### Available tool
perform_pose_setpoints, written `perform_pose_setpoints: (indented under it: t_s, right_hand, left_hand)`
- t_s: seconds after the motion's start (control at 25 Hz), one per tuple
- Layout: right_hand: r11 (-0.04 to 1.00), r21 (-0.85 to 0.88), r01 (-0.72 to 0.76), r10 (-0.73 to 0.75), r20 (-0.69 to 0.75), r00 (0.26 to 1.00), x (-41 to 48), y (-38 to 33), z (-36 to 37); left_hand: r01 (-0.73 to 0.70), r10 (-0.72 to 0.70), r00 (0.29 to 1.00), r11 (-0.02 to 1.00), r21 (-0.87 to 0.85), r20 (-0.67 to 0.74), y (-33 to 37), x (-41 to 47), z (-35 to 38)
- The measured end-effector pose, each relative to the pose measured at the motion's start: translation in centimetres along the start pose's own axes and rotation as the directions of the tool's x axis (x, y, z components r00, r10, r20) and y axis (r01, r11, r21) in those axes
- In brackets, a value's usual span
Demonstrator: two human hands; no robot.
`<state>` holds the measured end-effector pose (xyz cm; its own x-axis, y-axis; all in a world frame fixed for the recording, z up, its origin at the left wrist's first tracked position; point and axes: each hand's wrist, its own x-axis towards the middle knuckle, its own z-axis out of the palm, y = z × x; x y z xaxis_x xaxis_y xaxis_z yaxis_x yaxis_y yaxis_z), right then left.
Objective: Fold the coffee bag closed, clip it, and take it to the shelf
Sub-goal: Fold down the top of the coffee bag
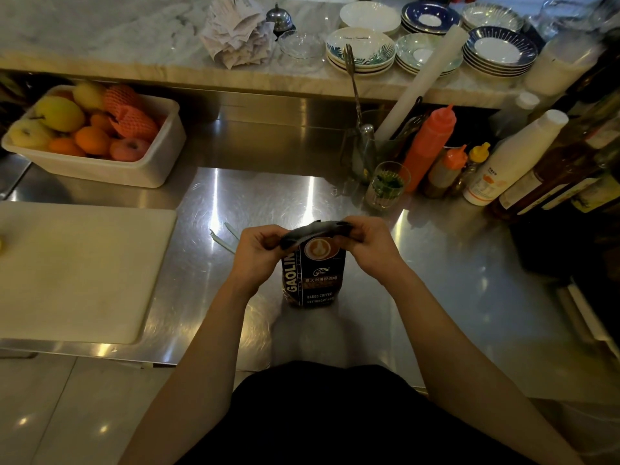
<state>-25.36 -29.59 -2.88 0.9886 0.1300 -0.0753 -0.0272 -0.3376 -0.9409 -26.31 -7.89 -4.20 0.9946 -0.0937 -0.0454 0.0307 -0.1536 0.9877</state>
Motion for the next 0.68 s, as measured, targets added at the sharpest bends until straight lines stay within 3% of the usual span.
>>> perform_pose_setpoints:
  t_s: [0.28, 0.68]
  right_hand:
    - [0.998, -0.019, 0.059, -0.059, -0.034, 0.998, -0.3, 0.7, 0.3]
    - [0.998, -0.017, 0.053, -0.055, -0.126, 0.991, -0.9, 1.4, 0.5]
  left_hand:
    - [-0.01, 0.005, 0.995, 0.999, -0.047, -0.096, -1.1, -0.6, -0.2]
    - [0.003, -0.005, 0.999, 0.999, -0.05, -0.041, -0.8, -1.1, -0.9]
